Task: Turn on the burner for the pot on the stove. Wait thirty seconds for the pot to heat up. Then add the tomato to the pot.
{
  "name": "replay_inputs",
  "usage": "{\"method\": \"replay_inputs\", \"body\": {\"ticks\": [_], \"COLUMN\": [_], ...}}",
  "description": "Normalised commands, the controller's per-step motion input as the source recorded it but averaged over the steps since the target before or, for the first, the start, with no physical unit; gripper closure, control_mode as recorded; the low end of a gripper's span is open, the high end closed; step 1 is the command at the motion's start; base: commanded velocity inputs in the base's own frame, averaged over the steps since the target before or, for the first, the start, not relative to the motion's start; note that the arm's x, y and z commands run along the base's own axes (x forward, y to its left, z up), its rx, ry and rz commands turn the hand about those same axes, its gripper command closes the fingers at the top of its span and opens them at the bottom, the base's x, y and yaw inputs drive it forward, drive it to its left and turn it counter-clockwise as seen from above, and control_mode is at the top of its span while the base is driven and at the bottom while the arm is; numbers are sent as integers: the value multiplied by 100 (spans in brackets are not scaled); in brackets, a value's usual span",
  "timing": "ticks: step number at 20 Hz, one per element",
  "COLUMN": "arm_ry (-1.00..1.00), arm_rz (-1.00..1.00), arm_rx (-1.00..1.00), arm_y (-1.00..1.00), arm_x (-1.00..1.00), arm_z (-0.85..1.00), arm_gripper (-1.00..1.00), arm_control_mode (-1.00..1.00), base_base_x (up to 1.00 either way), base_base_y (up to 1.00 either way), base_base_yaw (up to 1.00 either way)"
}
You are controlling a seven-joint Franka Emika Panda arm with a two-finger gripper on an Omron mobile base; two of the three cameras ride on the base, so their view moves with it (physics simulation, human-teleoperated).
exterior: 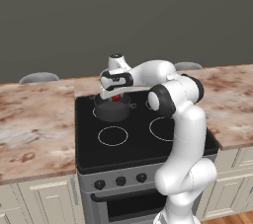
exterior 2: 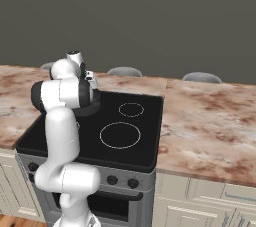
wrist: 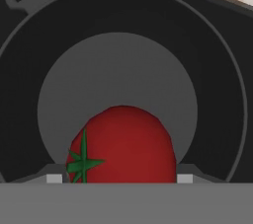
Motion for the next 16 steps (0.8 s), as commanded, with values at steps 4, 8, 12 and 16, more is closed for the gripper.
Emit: {"method": "replay_inputs", "body": {"ticks": [4,8,12,16], "arm_ry": [0,0,0,0], "arm_rz": [0,0,0,0], "arm_rx": [0,0,0,0], "arm_y": [0,0,0,0], "arm_x": [0,0,0,0], "arm_z": [0,0,0,0], "arm_gripper": [100,100,100,100], "arm_control_mode": [-100,-100,-100,-100], "base_base_x": [0,0,0,0], "base_base_y": [0,0,0,0], "base_base_yaw": [0,0,0,0]}}
